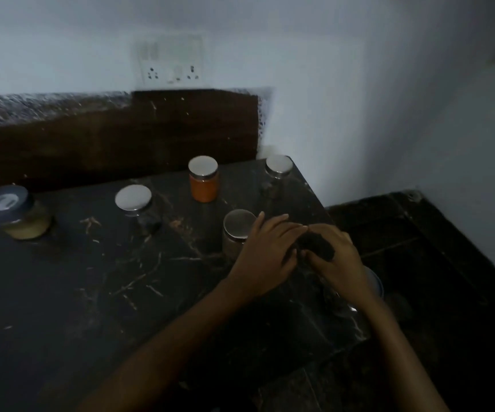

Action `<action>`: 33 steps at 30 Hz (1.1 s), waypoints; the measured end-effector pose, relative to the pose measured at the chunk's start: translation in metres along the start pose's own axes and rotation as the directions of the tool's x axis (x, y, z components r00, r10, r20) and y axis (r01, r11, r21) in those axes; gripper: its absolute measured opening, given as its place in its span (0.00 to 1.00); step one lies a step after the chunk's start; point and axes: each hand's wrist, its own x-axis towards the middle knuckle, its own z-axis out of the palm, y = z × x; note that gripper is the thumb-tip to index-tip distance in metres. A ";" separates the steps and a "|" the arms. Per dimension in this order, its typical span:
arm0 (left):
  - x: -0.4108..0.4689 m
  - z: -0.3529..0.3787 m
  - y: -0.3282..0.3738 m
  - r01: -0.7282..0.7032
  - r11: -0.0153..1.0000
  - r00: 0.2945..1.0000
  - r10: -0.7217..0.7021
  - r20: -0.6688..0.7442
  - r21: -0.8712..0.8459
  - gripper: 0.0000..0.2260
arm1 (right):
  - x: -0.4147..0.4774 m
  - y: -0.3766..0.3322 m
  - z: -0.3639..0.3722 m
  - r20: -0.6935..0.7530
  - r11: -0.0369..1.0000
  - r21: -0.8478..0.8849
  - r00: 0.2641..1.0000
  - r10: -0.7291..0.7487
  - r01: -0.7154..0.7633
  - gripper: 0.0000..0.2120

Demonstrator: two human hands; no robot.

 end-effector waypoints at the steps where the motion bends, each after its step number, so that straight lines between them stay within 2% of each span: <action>1: 0.001 0.010 0.003 -0.005 1.000 1.000 0.004 0.029 0.009 0.20 | -0.005 0.009 -0.001 -0.017 1.000 -0.016 1.000 0.017 -0.018 0.17; 3: 0.006 0.029 0.008 -0.010 0.999 0.995 0.006 0.098 0.033 0.20 | -0.014 0.033 -0.002 -0.037 0.993 -0.108 0.998 0.054 -0.058 0.17; 5: 0.009 0.046 0.011 -0.012 0.999 0.981 0.001 0.194 0.053 0.21 | -0.023 0.058 -0.002 -0.025 0.956 -0.267 0.993 0.118 -0.120 0.23; 8: 0.012 0.068 0.017 -0.033 0.998 0.950 0.012 0.313 0.062 0.23 | -0.038 0.086 -0.005 0.061 0.818 -0.481 0.918 0.391 -0.316 0.35; 10: 0.012 0.080 0.019 -0.043 0.997 0.925 0.018 0.379 0.058 0.23 | -0.048 0.099 -0.007 0.105 0.770 -0.488 0.848 0.519 -0.411 0.42; 12: 0.012 0.089 0.023 -0.062 0.995 0.902 0.025 0.431 0.073 0.23 | -0.055 0.108 -0.007 0.136 0.785 -0.410 0.820 0.555 -0.464 0.47; 17: 0.011 0.098 0.025 -0.098 0.989 0.853 0.025 0.521 0.114 0.25 | -0.054 0.116 -0.002 0.028 0.851 -0.239 0.873 0.487 -0.467 0.45; 21: 0.003 0.093 0.019 -0.055 0.991 0.864 -0.014 0.504 0.122 0.27 | -0.047 0.113 0.010 0.057 0.912 -0.107 0.914 0.402 -0.395 0.42; 23: -0.006 0.087 0.013 -0.012 0.994 0.884 -0.040 0.466 0.107 0.32 | -0.042 0.105 0.015 0.079 0.939 -0.024 0.935 0.345 -0.344 0.39; 25: -0.018 0.077 0.005 -0.002 0.997 0.899 -0.035 0.437 0.083 0.41 | -0.035 0.093 0.019 0.108 0.953 0.056 0.951 0.291 -0.298 0.36; 28: -0.040 0.052 -0.004 0.039 0.998 0.893 -0.055 0.446 0.045 0.53 | -0.021 0.067 0.023 0.204 0.933 0.212 0.947 0.247 -0.289 0.30; 33: -0.076 0.009 -0.013 0.130 0.990 0.930 -0.140 0.340 0.050 0.57 | 0.004 0.022 0.033 0.451 0.895 0.363 0.889 0.075 -0.260 0.22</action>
